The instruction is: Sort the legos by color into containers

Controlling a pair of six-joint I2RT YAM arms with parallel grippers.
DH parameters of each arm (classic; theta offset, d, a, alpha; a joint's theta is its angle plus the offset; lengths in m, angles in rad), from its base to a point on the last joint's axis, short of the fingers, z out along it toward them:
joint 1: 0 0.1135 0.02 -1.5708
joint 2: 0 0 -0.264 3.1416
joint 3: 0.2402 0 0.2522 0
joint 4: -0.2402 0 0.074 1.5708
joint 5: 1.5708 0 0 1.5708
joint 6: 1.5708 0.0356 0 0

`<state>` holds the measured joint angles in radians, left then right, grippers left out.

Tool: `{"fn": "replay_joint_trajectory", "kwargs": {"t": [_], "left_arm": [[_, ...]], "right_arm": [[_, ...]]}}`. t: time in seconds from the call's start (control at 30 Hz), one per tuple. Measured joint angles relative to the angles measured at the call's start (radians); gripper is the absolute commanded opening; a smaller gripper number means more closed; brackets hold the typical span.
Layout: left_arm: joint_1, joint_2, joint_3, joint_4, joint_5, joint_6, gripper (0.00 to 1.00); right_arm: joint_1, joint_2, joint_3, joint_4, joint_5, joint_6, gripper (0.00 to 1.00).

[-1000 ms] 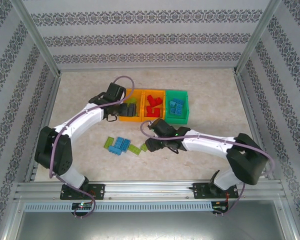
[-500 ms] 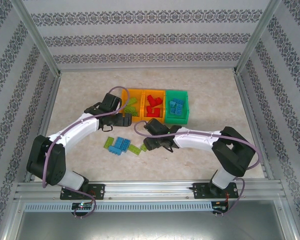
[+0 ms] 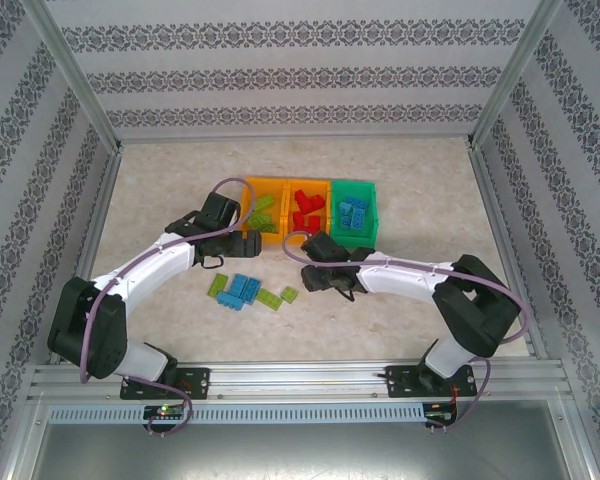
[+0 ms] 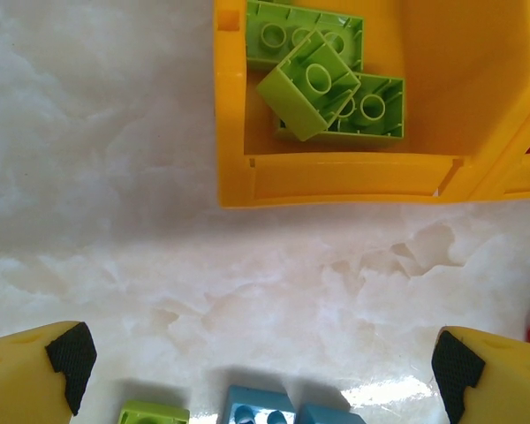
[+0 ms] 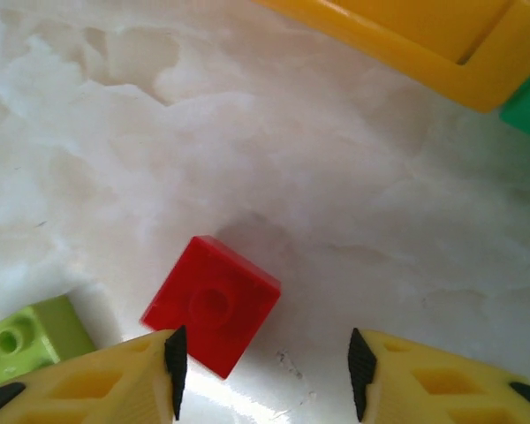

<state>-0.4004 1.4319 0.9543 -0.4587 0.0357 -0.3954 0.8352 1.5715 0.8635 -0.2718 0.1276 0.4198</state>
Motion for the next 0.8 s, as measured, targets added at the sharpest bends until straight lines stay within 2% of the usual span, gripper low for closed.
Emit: {"fn": "replay_joint_trajectory", "kwargs": {"t": [0.13, 0.33, 0.57, 0.67, 0.8], "left_arm": [[0.0, 0.0, -0.013, 0.004, 0.012, -0.006, 0.99], [0.0, 0.0, -0.022, 0.005, 0.014, -0.006, 0.99], [0.0, -0.011, -0.046, 0.024, 0.013, -0.006, 1.0], [0.0, -0.027, -0.061, 0.026, 0.009, -0.006, 1.0], [0.0, -0.043, -0.07, 0.026, 0.003, -0.006, 1.0]], "right_arm": [[0.012, -0.025, 0.0, 0.0, -0.001, 0.021, 0.69], [0.013, -0.017, 0.003, -0.002, -0.009, 0.101, 0.71], [0.014, 0.08, 0.027, -0.008, -0.013, 0.19, 0.72], [0.014, 0.118, 0.051, -0.008, -0.016, 0.213, 0.69], [0.014, 0.16, 0.088, -0.013, -0.015, 0.233, 0.59]]}}
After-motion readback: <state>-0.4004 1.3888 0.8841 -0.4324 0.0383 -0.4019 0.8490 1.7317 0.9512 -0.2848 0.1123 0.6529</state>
